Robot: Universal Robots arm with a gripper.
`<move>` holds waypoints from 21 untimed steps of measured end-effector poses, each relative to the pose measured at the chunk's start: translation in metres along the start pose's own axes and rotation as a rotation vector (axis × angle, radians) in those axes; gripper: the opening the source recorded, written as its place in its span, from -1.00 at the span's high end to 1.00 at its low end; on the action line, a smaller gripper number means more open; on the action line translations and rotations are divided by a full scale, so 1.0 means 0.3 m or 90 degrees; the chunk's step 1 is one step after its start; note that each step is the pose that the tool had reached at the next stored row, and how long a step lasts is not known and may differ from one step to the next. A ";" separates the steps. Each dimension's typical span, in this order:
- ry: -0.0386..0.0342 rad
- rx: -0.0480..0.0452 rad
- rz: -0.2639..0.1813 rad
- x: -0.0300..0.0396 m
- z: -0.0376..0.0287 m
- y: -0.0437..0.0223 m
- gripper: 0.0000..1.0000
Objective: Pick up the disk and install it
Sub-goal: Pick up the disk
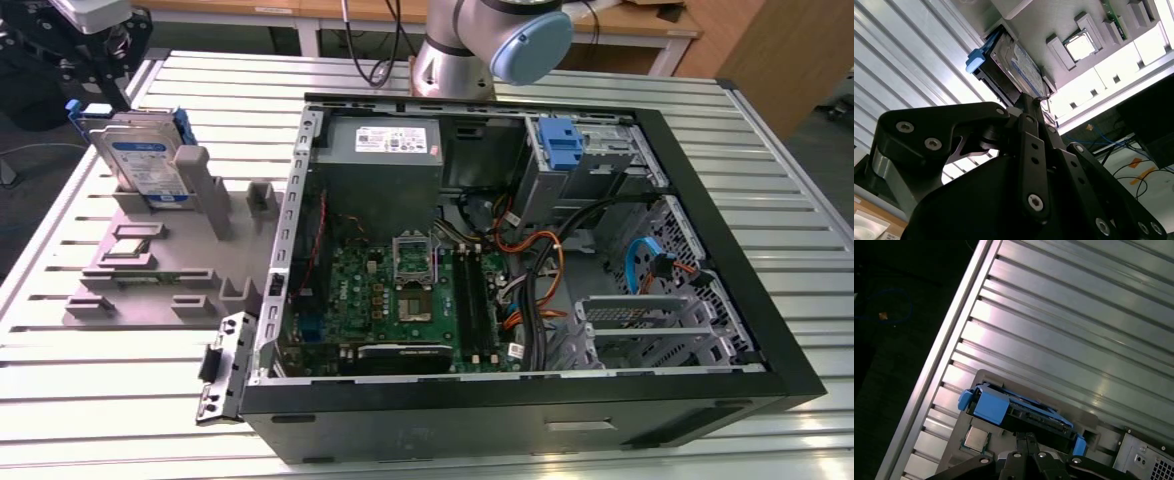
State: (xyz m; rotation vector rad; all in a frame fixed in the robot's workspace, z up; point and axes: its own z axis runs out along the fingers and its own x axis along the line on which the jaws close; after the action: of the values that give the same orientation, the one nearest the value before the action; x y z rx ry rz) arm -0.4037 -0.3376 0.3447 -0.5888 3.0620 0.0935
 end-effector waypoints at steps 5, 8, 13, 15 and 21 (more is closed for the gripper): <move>0.0018 -0.0015 -0.035 0.000 0.000 0.000 0.79; 0.0032 -0.0025 -0.061 0.000 0.001 0.000 0.79; 0.0054 -0.0042 -0.105 0.000 0.002 0.000 0.79; 0.0064 -0.0049 -0.123 0.000 0.002 0.000 0.79; 0.0084 -0.0062 -0.159 0.000 0.003 0.000 0.79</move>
State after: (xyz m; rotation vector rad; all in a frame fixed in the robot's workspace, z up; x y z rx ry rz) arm -0.4037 -0.3376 0.3439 -0.9681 2.9717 0.0997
